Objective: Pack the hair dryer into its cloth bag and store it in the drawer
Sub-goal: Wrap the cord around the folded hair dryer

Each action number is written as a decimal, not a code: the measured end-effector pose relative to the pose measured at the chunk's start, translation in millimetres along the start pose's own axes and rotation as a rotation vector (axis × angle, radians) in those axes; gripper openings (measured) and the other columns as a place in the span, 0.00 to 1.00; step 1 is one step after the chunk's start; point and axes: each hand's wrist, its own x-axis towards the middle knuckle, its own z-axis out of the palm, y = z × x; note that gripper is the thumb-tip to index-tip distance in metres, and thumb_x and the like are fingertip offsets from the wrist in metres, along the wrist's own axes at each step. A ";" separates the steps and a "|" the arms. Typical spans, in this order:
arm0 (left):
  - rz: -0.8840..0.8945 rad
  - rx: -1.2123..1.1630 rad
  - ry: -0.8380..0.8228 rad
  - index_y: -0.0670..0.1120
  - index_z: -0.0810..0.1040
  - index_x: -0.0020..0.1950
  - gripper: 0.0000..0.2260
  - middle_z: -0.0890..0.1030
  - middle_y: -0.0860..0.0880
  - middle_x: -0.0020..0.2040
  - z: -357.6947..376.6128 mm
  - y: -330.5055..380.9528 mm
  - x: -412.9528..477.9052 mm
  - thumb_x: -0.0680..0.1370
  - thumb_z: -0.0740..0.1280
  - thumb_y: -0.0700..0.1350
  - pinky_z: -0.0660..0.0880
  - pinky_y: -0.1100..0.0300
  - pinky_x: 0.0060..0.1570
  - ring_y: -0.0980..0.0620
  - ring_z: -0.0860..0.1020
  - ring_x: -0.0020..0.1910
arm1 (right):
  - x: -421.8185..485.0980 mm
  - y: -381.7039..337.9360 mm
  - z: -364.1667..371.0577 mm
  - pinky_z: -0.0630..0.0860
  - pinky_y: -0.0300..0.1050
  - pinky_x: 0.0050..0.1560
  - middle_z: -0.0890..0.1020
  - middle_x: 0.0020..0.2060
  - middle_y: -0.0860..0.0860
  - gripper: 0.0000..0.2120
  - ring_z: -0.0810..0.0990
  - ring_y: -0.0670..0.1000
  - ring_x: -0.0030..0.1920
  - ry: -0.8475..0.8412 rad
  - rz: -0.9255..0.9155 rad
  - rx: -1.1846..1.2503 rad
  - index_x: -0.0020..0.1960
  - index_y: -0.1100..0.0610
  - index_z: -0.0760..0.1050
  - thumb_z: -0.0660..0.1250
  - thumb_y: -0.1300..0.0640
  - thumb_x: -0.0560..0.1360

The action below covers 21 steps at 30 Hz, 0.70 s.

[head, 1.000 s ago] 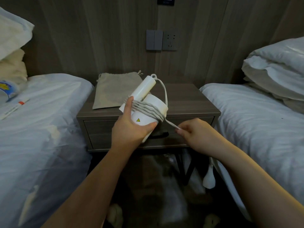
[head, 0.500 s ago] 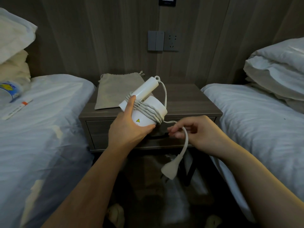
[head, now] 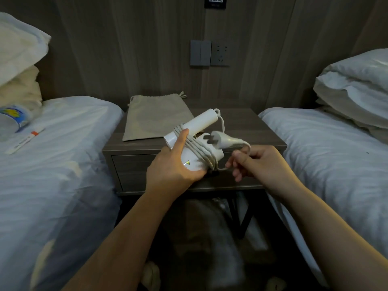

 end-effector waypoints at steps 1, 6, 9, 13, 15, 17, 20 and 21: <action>-0.003 0.007 -0.002 0.65 0.44 0.73 0.44 0.71 0.47 0.63 -0.1 0.8 -0.4 0.65 0.67 0.68 0.72 0.48 0.58 0.48 0.72 0.60 | 1.0 2.9 0.0 0.78 0.51 0.41 0.84 0.36 0.61 0.13 0.79 0.53 0.32 0.009 0.014 0.067 0.31 0.55 0.80 0.66 0.56 0.74; 0.008 0.026 -0.029 0.65 0.44 0.72 0.44 0.73 0.47 0.63 3.4 1.2 -0.3 0.64 0.67 0.67 0.73 0.47 0.57 0.48 0.74 0.58 | 3.0 11.0 2.6 0.79 0.47 0.38 0.84 0.34 0.56 0.09 0.80 0.52 0.31 0.056 0.046 0.230 0.38 0.61 0.78 0.66 0.56 0.73; -0.011 0.026 -0.046 0.66 0.45 0.72 0.43 0.73 0.47 0.62 6.0 3.3 -1.3 0.65 0.67 0.67 0.72 0.51 0.57 0.47 0.74 0.58 | 2.3 10.9 8.7 0.79 0.42 0.30 0.83 0.29 0.55 0.13 0.78 0.49 0.26 0.140 0.068 0.201 0.36 0.61 0.77 0.64 0.57 0.76; 0.019 0.012 -0.080 0.66 0.44 0.73 0.45 0.71 0.47 0.63 10.7 8.0 -5.3 0.65 0.68 0.67 0.69 0.52 0.58 0.48 0.72 0.60 | -0.1 6.7 10.4 0.73 0.39 0.21 0.81 0.25 0.54 0.14 0.73 0.48 0.20 0.275 0.076 0.197 0.36 0.60 0.77 0.63 0.55 0.77; 0.026 -0.012 -0.115 0.65 0.42 0.73 0.46 0.69 0.46 0.65 13.8 8.3 -6.0 0.65 0.68 0.67 0.69 0.50 0.61 0.48 0.71 0.62 | -0.7 5.5 10.6 0.70 0.39 0.21 0.81 0.24 0.54 0.13 0.71 0.49 0.19 0.316 0.075 0.161 0.38 0.60 0.78 0.62 0.55 0.78; 0.020 0.003 -0.120 0.64 0.42 0.74 0.46 0.69 0.46 0.66 14.8 9.1 -6.0 0.66 0.68 0.67 0.69 0.50 0.61 0.47 0.71 0.62 | -0.9 4.8 12.2 0.68 0.38 0.19 0.80 0.22 0.53 0.13 0.69 0.48 0.18 0.367 0.084 0.115 0.38 0.59 0.78 0.62 0.56 0.78; 0.000 0.032 -0.120 0.64 0.41 0.73 0.46 0.71 0.46 0.64 14.9 9.6 -5.4 0.66 0.68 0.67 0.70 0.50 0.60 0.47 0.72 0.60 | -0.7 4.1 16.3 0.67 0.36 0.17 0.78 0.20 0.52 0.11 0.68 0.45 0.16 0.442 0.089 0.047 0.38 0.53 0.78 0.62 0.58 0.77; -0.010 0.037 -0.117 0.65 0.42 0.73 0.46 0.71 0.46 0.63 15.0 9.5 -5.2 0.65 0.68 0.67 0.70 0.50 0.59 0.47 0.72 0.59 | -0.6 4.3 17.2 0.67 0.35 0.18 0.78 0.20 0.52 0.10 0.68 0.45 0.16 0.455 0.090 0.036 0.40 0.51 0.78 0.62 0.59 0.77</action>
